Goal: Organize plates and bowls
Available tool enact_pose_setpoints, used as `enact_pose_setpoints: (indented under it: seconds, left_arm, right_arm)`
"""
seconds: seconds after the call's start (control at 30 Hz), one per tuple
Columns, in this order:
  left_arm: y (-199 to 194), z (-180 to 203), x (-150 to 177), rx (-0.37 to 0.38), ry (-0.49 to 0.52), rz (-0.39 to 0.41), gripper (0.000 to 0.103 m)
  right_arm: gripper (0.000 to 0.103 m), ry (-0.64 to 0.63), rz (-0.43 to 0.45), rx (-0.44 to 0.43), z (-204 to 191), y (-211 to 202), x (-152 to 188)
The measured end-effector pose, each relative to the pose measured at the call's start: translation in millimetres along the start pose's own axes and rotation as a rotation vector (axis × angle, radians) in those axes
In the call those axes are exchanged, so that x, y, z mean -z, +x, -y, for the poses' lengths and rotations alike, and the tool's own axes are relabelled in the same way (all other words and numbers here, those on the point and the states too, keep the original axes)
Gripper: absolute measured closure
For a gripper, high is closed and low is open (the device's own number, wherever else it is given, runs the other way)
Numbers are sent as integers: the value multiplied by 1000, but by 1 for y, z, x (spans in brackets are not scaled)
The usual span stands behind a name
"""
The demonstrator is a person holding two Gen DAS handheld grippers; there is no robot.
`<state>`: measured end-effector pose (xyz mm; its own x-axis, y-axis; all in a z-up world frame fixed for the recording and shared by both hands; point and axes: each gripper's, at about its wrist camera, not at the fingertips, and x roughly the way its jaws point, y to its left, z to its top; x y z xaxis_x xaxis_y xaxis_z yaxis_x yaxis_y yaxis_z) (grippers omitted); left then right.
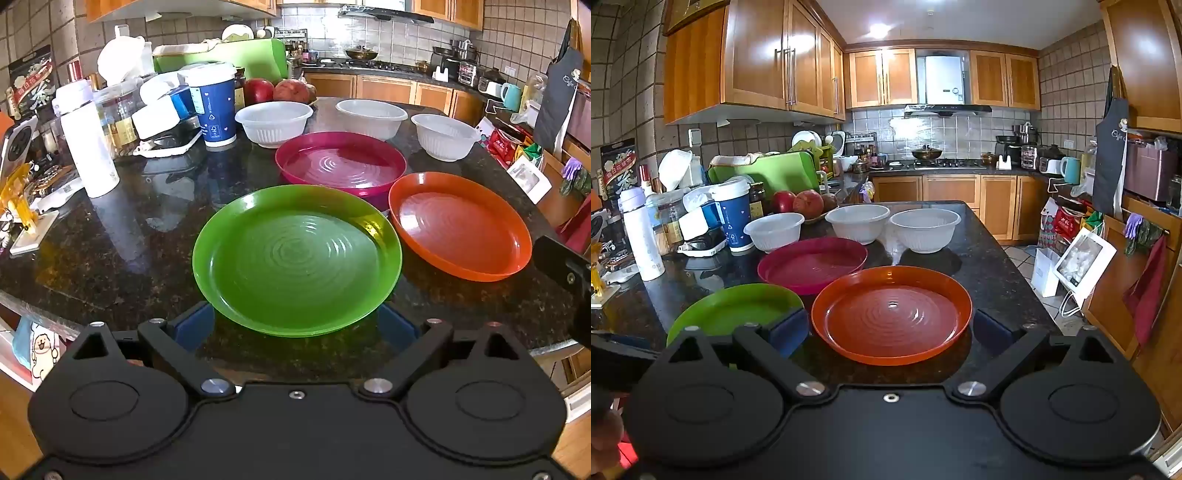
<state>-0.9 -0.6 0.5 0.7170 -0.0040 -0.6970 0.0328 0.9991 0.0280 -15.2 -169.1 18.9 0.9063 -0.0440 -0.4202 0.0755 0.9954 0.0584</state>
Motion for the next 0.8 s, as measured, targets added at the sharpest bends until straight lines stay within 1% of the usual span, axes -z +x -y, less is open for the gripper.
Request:
enact_pose_setpoints:
  seconds: [0.3, 0.8]
  left_arm:
    - [4, -7, 0, 8, -9, -6, 9]
    - [3, -2, 3, 8, -10, -13, 9]
  right_arm:
    - [2, -3, -7, 1, -2, 0, -1]
    - [2, -13, 3, -4, -2, -2, 0]
